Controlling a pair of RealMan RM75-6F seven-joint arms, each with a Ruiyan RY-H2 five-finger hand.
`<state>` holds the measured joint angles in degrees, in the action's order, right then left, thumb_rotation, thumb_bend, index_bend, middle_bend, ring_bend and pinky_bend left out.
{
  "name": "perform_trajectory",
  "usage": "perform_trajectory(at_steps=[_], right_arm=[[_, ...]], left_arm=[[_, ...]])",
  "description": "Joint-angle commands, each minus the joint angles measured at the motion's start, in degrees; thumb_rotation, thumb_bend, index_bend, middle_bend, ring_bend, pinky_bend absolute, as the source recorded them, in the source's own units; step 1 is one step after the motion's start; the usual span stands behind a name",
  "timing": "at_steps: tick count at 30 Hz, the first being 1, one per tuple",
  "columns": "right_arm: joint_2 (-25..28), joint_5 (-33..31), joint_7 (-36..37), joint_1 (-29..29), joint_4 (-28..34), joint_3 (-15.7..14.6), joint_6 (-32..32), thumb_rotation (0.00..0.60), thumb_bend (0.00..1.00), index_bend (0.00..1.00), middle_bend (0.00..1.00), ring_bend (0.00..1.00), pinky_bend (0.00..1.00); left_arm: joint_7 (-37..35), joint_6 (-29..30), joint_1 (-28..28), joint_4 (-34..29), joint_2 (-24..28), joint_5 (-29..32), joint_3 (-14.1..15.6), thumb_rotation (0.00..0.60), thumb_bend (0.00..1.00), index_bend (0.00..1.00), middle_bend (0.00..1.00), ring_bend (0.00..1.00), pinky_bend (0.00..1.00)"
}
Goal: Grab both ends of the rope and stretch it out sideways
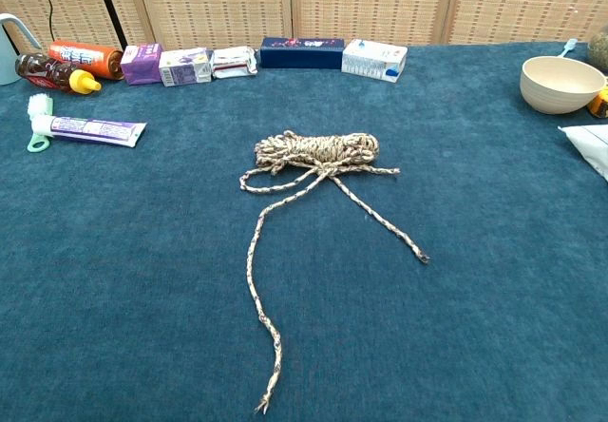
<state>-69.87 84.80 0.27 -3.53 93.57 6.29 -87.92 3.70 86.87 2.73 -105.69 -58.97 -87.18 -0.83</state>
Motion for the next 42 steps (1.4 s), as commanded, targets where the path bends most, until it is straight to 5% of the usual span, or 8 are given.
perform_trajectory(at_steps=[1,19,25,42], right_arm=[[0.0,0.0,-0.1,0.0,0.1,0.0,0.0,0.6,0.25,0.28,0.17,0.15,0.03],[0.6,-0.1,-1.6,0.0,1.7,0.3,-0.4,0.6,0.25,0.28,0.17,0.15,0.03],[0.5,-0.4,-2.0,-0.1,1.8,0.3,-0.1,0.6,0.25,0.28,0.17,0.15,0.03],[0.9,-0.8,-2.3,0.0,2.3,0.6,-0.3,0.6,0.25,0.28,0.17,0.15,0.03]], left_arm=[[-0.1,-0.1,0.0,0.1,-0.1,0.0,0.1,0.542,0.28,0.21,0.09,0.08,0.0],[-2.0,-0.4,0.1,1.8,-0.4,-0.3,0.1,0.542,0.28,0.23,0.1,0.09,0.0],[-1.2,-1.1,0.5,1.9,-0.3,0.0,0.0,0.542,0.28,0.26,0.17,0.15,0.0],[2.1,-2.5,2.5,3.5,0.2,-2.1,-0.4,0.6,0.28,0.29,0.19,0.19,0.0]])
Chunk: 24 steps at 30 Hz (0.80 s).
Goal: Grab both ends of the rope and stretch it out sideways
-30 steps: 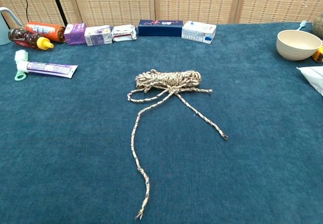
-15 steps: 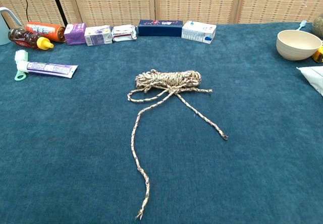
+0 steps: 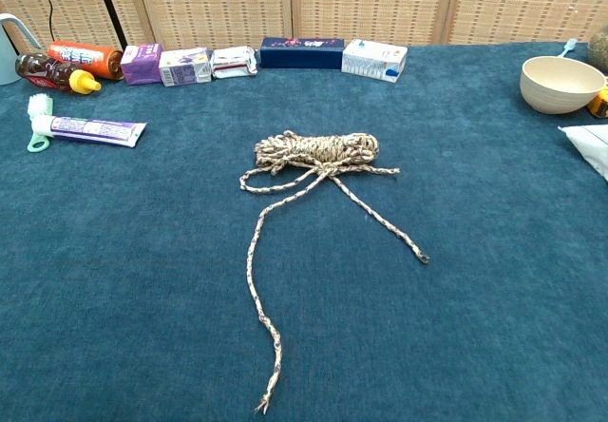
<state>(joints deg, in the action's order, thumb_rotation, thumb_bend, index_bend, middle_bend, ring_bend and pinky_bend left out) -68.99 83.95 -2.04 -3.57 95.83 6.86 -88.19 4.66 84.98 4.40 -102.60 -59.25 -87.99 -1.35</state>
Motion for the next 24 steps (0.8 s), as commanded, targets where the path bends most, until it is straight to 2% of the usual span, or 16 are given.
perform_trajectory(at_steps=[1,14,24], right_arm=[[0.1,0.0,0.1,0.0,0.1,0.0,0.0,0.6,0.25,0.28,0.17,0.15,0.03],[0.5,1.6,-0.3,0.2,1.3,-0.7,-0.7,0.6,0.25,0.28,0.17,0.15,0.03],[1.0,2.2,-2.1,1.0,3.0,-1.2,-1.7,0.6,0.25,0.28,0.17,0.15,0.03]], left_arm=[[1.4,-0.9,1.0,0.4,0.6,-1.8,0.2,0.6,0.28,0.29,0.19,0.19,0.0],[-1.1,-8.2,8.8,2.0,3.0,-13.0,1.8,0.6,0.28,0.33,0.19,0.17,0.0],[-3.5,-13.9,15.1,3.0,2.4,-18.8,2.7,0.6,0.28,0.36,0.19,0.17,0.0]])
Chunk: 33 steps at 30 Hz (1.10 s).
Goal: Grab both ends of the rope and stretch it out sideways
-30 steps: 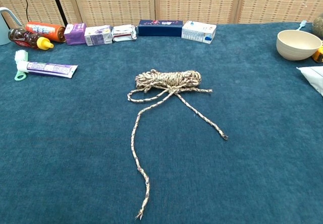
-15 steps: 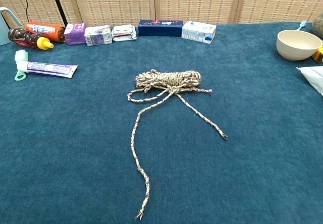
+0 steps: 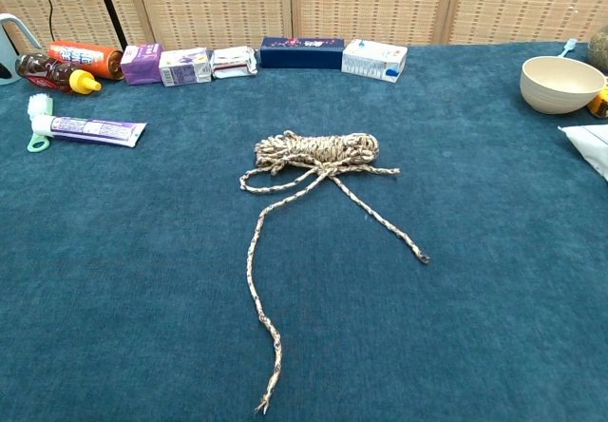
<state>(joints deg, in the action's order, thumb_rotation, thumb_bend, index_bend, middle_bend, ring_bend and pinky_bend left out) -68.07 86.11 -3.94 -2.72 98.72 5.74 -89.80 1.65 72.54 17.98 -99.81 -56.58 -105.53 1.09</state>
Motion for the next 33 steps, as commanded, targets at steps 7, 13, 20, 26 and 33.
perform_trajectory(at_steps=[7,13,20,26,33], right_arm=[[0.1,0.4,-0.7,0.1,0.9,-0.5,0.3,0.6,0.25,0.29,0.17,0.15,0.03],[1.0,1.6,1.3,-1.5,1.5,-1.0,3.3,0.6,0.25,0.3,0.19,0.17,0.08],[1.6,4.1,4.3,-5.6,1.4,-0.4,7.8,0.6,0.25,0.3,0.2,0.19,0.12],[0.8,6.0,5.9,-10.5,0.6,0.5,13.2,0.6,0.25,0.32,0.22,0.2,0.13],[-1.6,7.6,8.8,-16.8,-1.3,1.3,19.7,0.6,0.25,0.36,0.22,0.21,0.13]], left_arm=[[-1.2,-2.9,4.1,-0.1,-1.6,-2.5,0.2,0.6,0.28,0.36,0.19,0.17,0.0],[-1.7,-1.9,4.1,0.2,-1.8,-1.5,0.2,0.6,0.28,0.36,0.19,0.17,0.0],[-2.2,-0.5,3.5,0.4,-1.5,0.1,0.3,0.6,0.28,0.36,0.19,0.17,0.0],[-3.1,1.8,1.9,0.3,-1.0,2.8,0.1,0.6,0.28,0.36,0.19,0.17,0.0],[-4.6,4.8,-0.2,0.6,-0.2,6.1,-0.2,0.6,0.28,0.36,0.19,0.17,0.0]])
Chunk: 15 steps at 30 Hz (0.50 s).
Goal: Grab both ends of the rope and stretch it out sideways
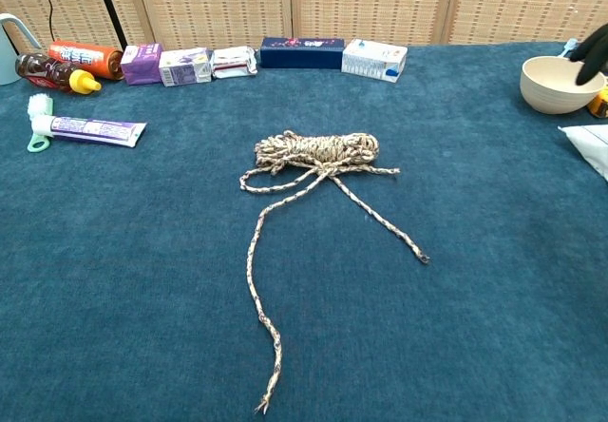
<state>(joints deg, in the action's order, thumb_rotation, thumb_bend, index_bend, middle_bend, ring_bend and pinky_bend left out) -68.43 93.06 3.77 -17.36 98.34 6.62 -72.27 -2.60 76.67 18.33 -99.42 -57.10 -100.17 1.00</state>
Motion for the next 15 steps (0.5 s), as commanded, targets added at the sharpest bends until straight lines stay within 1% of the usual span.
perform_trajectory(at_steps=[1,7,15], right_arm=[[-1.6,0.7,1.3,-2.8,-1.2,0.6,2.8,0.6,0.25,0.36,0.22,0.22,0.13],[-5.4,0.3,1.4,-7.5,-2.4,1.7,7.2,0.6,0.25,0.36,0.23,0.22,0.13],[-11.3,-0.7,1.4,-13.7,-4.6,2.1,13.7,0.6,0.25,0.36,0.23,0.22,0.13]], left_arm=[[-0.4,0.9,-0.7,0.2,0.4,1.1,-0.2,0.6,0.28,0.36,0.19,0.17,0.0],[-0.7,1.9,-1.7,0.8,0.8,2.9,-0.4,0.6,0.28,0.36,0.19,0.17,0.0],[-1.5,3.8,-3.3,1.7,1.3,5.8,-1.1,0.6,0.28,0.36,0.19,0.17,0.0]])
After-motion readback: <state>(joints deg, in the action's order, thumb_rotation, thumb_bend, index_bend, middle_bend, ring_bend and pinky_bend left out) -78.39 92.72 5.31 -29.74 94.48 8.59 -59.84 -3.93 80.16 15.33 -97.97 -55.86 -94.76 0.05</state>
